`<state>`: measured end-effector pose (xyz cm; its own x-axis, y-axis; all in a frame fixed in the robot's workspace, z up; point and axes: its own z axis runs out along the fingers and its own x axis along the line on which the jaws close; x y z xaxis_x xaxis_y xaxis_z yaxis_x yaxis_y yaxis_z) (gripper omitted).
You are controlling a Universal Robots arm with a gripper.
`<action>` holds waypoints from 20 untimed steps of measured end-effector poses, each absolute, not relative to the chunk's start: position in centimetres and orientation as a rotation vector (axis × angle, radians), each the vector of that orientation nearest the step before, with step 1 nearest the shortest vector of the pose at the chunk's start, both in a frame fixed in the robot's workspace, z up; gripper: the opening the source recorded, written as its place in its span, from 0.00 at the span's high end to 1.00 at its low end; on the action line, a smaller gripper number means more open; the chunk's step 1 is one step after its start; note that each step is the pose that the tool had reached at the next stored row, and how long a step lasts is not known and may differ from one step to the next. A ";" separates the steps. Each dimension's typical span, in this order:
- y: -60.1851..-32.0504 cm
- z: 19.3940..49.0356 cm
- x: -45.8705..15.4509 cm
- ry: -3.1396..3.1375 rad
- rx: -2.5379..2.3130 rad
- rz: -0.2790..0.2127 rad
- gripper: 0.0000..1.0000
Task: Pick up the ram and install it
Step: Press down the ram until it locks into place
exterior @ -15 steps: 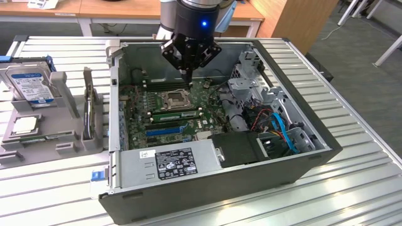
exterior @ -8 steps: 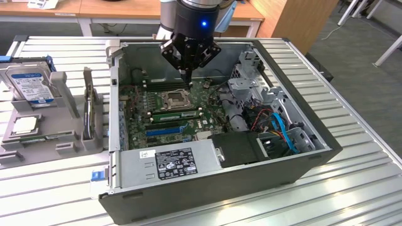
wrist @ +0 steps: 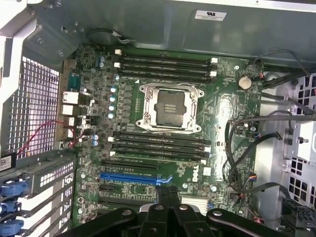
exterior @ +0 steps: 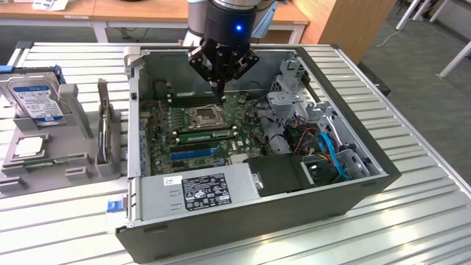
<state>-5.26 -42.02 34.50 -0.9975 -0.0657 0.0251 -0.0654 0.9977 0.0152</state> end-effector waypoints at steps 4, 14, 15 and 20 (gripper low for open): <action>-42.0 34.5 -5.3 -3.114 0.102 -0.022 0.90; -41.6 34.4 -5.3 -3.114 0.102 -0.022 0.90; -41.6 34.4 -5.3 -3.114 0.102 -0.022 0.90; -41.4 34.4 -5.3 -3.114 0.102 -0.022 0.90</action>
<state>-5.26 -41.36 34.42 -0.9975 -0.0654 0.0252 -0.0651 0.9978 0.0151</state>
